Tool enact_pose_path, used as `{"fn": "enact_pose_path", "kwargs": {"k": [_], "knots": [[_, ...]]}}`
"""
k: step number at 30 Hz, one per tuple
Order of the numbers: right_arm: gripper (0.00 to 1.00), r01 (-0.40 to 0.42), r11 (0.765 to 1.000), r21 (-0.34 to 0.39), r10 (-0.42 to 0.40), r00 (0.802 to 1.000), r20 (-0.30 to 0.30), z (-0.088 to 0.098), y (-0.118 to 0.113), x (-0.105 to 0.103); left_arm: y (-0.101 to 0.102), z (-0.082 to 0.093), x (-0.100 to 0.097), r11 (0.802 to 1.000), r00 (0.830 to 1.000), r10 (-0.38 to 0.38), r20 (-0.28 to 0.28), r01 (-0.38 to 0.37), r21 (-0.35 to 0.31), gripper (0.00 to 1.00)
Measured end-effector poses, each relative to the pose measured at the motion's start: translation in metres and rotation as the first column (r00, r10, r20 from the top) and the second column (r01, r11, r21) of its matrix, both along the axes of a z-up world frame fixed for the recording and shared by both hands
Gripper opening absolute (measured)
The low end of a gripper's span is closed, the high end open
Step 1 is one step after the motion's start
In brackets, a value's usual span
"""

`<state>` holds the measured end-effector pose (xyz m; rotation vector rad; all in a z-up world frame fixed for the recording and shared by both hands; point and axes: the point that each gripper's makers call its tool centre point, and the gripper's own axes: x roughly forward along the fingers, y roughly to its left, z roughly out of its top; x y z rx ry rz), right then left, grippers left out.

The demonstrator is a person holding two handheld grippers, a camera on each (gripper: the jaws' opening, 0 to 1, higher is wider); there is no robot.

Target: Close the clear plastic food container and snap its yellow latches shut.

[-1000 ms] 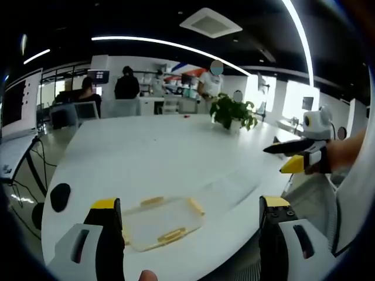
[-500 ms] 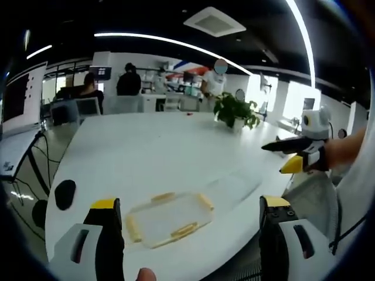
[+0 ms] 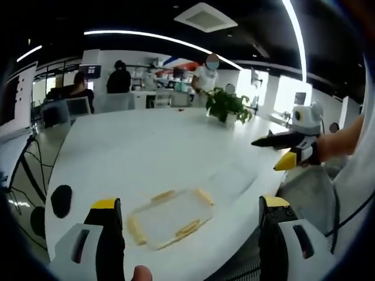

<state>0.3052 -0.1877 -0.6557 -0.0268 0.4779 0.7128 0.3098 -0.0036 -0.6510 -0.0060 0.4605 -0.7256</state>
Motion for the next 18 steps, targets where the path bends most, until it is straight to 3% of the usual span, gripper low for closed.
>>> {"fn": "enact_pose_path", "kwargs": {"k": [18], "knots": [[0.89, -0.048, 0.998, -0.032, 0.048, 0.999, -0.009, -0.012, 0.019, 0.015, 0.013, -0.007, 0.023, 0.998, 0.998, -0.055, -0.006, 0.055, 0.027, 0.95]]}}
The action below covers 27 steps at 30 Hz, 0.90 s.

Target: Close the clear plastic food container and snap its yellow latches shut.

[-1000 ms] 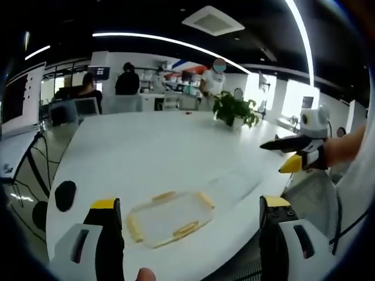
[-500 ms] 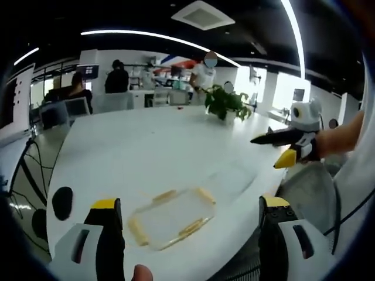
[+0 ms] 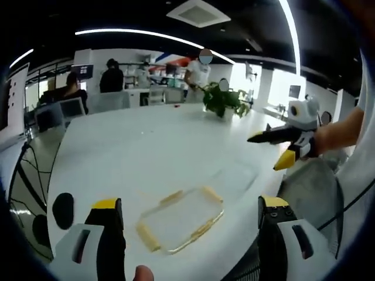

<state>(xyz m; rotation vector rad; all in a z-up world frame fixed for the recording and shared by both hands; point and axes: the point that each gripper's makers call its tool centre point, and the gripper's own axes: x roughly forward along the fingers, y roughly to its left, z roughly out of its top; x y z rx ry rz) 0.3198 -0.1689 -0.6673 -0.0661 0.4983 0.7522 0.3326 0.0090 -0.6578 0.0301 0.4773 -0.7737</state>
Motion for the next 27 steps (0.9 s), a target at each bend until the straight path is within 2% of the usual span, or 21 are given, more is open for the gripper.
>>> {"fn": "enact_pose_path", "kwargs": {"k": [6, 13, 17, 23, 27], "knots": [[0.86, -0.026, 0.999, -0.025, 0.026, 1.0, -0.01, -0.005, 0.008, 0.004, 0.005, -0.012, 0.002, 0.997, 0.999, -0.049, -0.009, 0.05, 0.054, 0.93], [0.87, -0.058, 0.997, -0.052, 0.057, 0.998, -0.012, -0.012, 0.016, 0.01, 0.018, -0.02, 0.01, 0.995, 0.997, -0.07, -0.019, 0.071, 0.076, 0.93], [0.87, -0.057, 0.997, -0.053, 0.056, 0.998, -0.019, -0.014, 0.018, 0.014, 0.022, -0.02, 0.013, 0.994, 0.996, -0.083, -0.022, 0.085, 0.072, 0.87], [0.86, -0.061, 0.996, -0.064, 0.06, 0.998, -0.027, -0.021, 0.02, 0.017, 0.023, -0.022, 0.017, 0.994, 0.996, -0.087, -0.024, 0.089, 0.069, 0.88], [0.86, -0.069, 0.995, -0.07, 0.067, 0.997, -0.033, -0.025, 0.022, 0.017, 0.022, -0.029, 0.016, 0.989, 0.993, -0.117, -0.03, 0.119, 0.088, 0.88]]}}
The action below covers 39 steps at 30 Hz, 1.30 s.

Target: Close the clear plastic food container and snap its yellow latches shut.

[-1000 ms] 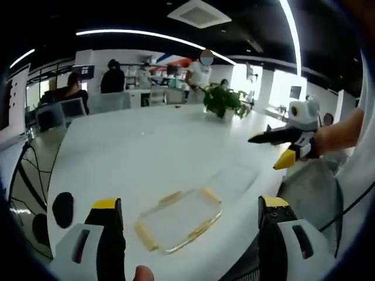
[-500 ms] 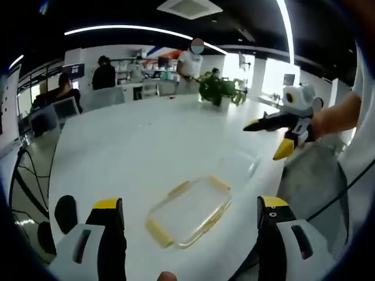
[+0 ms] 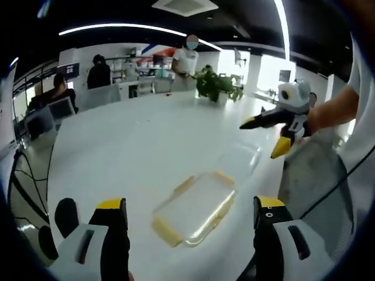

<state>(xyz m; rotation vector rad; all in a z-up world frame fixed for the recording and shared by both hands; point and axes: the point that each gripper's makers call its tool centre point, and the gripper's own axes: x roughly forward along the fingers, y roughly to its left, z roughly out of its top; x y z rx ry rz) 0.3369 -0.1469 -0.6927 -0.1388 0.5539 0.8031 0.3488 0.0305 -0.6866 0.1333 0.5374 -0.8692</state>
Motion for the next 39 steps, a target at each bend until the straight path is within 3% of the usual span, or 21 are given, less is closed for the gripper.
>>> {"fn": "enact_pose_path", "kwargs": {"k": [10, 15, 19, 25, 28, 39], "knots": [[0.86, -0.034, 0.999, -0.041, 0.033, 0.999, -0.016, -0.012, 0.002, 0.003, 0.001, -0.015, 0.003, 0.998, 0.998, -0.057, -0.018, 0.058, 0.038, 0.87], [0.85, -0.08, 0.994, -0.077, 0.079, 0.997, -0.016, -0.016, 0.007, 0.005, 0.004, -0.025, 0.003, 0.99, 0.994, -0.105, -0.021, 0.106, 0.087, 0.87], [0.85, -0.112, 0.989, -0.099, 0.111, 0.994, -0.022, -0.019, 0.012, 0.006, 0.006, -0.031, 0.005, 0.988, 0.991, -0.128, -0.04, 0.131, 0.083, 0.87], [0.84, -0.16, 0.978, -0.131, 0.155, 0.987, -0.043, -0.029, 0.015, 0.009, 0.01, -0.043, 0.006, 0.97, 0.98, -0.194, -0.051, 0.199, 0.143, 0.85], [0.84, -0.161, 0.978, -0.132, 0.155, 0.987, -0.049, -0.03, 0.015, 0.012, 0.01, -0.047, 0.008, 0.971, 0.979, -0.192, -0.061, 0.199, 0.136, 0.85], [0.83, -0.214, 0.961, -0.173, 0.202, 0.976, -0.085, -0.045, 0.014, 0.014, 0.015, -0.065, 0.005, 0.934, 0.957, -0.277, -0.087, 0.29, 0.21, 0.85]]}}
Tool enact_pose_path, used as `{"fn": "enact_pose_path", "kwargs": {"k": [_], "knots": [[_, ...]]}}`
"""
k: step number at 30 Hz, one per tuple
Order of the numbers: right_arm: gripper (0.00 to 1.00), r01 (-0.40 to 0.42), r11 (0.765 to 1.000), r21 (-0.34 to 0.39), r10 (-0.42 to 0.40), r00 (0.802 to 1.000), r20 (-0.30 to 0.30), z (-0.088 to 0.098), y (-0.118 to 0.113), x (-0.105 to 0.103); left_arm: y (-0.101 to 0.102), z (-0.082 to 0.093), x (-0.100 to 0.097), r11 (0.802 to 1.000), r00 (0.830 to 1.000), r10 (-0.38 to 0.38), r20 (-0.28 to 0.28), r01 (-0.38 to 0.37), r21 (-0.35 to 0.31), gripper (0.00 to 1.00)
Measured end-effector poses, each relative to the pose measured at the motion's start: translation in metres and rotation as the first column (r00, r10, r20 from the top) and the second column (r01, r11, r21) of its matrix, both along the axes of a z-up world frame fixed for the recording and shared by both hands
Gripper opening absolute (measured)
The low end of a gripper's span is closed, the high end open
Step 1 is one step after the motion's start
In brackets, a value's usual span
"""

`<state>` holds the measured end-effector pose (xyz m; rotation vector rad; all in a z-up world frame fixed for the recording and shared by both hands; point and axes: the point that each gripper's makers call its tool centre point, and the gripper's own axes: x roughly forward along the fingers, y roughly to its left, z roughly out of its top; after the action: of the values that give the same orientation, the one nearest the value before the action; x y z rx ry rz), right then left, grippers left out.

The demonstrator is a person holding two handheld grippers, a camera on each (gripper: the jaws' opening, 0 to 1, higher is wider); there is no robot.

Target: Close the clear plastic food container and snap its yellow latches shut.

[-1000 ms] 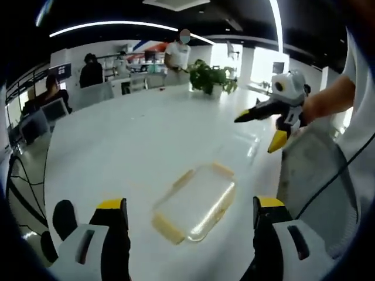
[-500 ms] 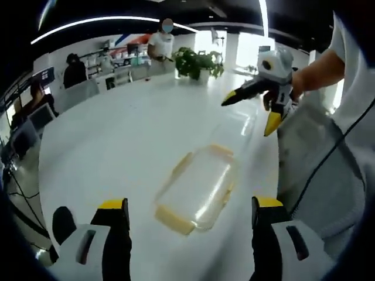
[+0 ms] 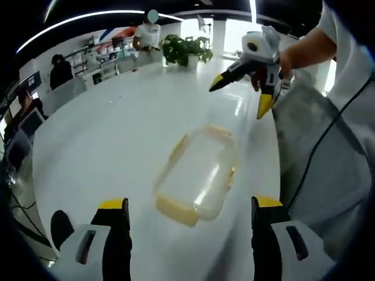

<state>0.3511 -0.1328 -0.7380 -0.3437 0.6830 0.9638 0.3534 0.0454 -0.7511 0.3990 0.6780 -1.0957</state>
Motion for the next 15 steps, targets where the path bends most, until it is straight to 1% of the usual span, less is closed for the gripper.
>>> {"fn": "enact_pose_path", "kwargs": {"k": [5, 7, 8, 10, 12, 15], "knots": [[0.82, -0.039, 0.999, -0.029, 0.039, 0.999, 0.003, -0.007, 0.0, 0.001, 0.002, -0.002, 0.004, 1.0, 1.0, 0.004, -0.012, -0.004, 0.002, 0.84], [0.81, -0.061, 0.997, -0.045, 0.061, 0.998, 0.001, -0.01, 0.0, 0.001, 0.004, -0.005, 0.004, 1.0, 1.0, -0.015, -0.007, 0.015, 0.025, 0.82], [0.79, -0.08, 0.995, -0.064, 0.08, 0.997, -0.007, -0.013, 0.0, 0.001, 0.005, -0.007, 0.004, 0.999, 0.999, -0.034, -0.005, 0.034, 0.04, 0.81], [0.77, -0.1, 0.991, -0.092, 0.102, 0.994, 0.024, -0.013, -0.002, 0.004, 0.009, -0.014, 0.003, 0.996, 0.998, -0.06, -0.009, 0.06, 0.07, 0.81], [0.76, -0.105, 0.99, -0.094, 0.106, 0.994, 0.007, -0.015, -0.001, 0.003, 0.013, -0.018, 0.005, 0.992, 0.997, -0.08, -0.005, 0.08, 0.101, 0.81], [0.72, -0.121, 0.987, -0.109, 0.124, 0.992, 0.021, -0.017, 0.0, 0.006, 0.015, -0.021, 0.006, 0.984, 0.992, -0.126, 0.012, 0.124, 0.126, 0.78]]}}
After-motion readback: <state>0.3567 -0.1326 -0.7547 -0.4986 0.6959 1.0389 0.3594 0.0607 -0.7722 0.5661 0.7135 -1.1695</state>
